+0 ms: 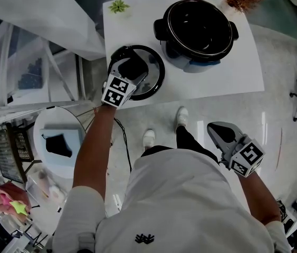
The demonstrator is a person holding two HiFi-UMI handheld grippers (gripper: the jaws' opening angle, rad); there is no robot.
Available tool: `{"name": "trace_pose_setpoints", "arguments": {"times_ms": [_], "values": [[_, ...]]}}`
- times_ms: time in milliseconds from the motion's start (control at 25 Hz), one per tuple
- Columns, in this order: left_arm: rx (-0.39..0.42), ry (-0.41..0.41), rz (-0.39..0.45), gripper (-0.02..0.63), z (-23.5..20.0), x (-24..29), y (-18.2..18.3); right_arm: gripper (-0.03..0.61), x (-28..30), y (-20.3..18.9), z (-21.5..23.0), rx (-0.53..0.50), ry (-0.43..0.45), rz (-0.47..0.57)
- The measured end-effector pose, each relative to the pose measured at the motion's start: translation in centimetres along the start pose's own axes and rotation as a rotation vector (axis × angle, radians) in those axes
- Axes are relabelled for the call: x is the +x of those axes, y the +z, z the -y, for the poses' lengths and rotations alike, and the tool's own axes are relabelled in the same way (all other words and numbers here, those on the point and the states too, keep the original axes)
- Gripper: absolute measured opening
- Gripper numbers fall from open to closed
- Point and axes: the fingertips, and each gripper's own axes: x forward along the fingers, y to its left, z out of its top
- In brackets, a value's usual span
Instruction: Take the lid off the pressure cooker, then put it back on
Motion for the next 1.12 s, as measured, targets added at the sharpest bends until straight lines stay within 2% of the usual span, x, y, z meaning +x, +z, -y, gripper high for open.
{"name": "trace_pose_setpoints", "arguments": {"times_ms": [640,1120], "values": [[0.030,0.013,0.079,0.327,0.2,-3.9,3.3,0.011,1.0,0.4,-0.8,-0.016,0.032,0.013],[0.021,-0.010,0.070,0.333,0.4,-3.2,2.3,0.011,1.3,0.3,-1.0,-0.009,0.026,0.011]]}}
